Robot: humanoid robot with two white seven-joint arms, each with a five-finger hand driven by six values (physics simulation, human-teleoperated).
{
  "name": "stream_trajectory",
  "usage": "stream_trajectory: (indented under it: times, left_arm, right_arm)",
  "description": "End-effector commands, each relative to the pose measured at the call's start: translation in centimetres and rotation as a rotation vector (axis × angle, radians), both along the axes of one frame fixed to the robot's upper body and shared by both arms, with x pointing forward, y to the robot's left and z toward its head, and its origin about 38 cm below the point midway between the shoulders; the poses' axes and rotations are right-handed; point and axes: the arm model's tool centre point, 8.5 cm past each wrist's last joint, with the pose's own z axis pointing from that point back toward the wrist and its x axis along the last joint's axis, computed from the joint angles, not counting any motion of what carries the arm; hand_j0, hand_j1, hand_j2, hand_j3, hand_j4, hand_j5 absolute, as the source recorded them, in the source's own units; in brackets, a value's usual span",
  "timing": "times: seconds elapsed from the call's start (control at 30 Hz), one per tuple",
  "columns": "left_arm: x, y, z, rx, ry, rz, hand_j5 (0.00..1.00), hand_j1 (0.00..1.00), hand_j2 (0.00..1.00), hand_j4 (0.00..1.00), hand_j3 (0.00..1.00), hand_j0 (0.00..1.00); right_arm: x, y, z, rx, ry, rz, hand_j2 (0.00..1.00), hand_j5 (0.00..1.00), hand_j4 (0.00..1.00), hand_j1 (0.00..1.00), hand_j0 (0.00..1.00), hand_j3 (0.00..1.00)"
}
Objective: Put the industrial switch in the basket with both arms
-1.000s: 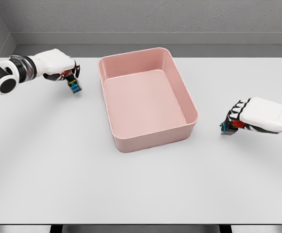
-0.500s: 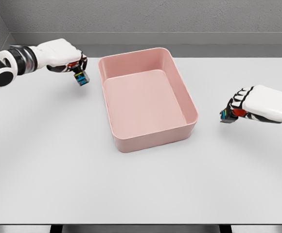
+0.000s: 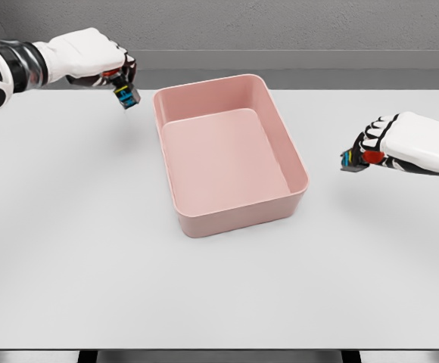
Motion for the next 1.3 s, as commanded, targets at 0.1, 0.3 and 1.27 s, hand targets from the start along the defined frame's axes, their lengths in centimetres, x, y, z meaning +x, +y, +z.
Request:
stream_trajectory:
  times: [0.1,0.3,1.27]
  left_arm:
    - [-1.6,-1.6,1.2,-0.019,-0.015,-0.07,0.48,0.48,0.48,0.48,0.48,0.48]
    - [-2.1,-3.1,2.1,-0.029,-0.032,-0.115,0.48,0.48,0.48,0.48,0.48,0.48]
    - [-3.6,-8.3,-2.2,0.019,0.049,-0.237,0.52,0.52,0.52,0.52,0.52,0.52]
  right_arm:
    - [0.0,0.5,0.6,0.015,-0.013,0.013,0.44,0.44,0.44,0.44,0.44,0.44]
    - [0.4,1.7,0.8,0.047,-0.028,0.035,0.43,0.43,0.43,0.43,0.43,0.43]
    - [0.9,9.1,1.3,0.226,-0.07,0.192,0.41,0.41,0.41,0.41,0.41,0.41]
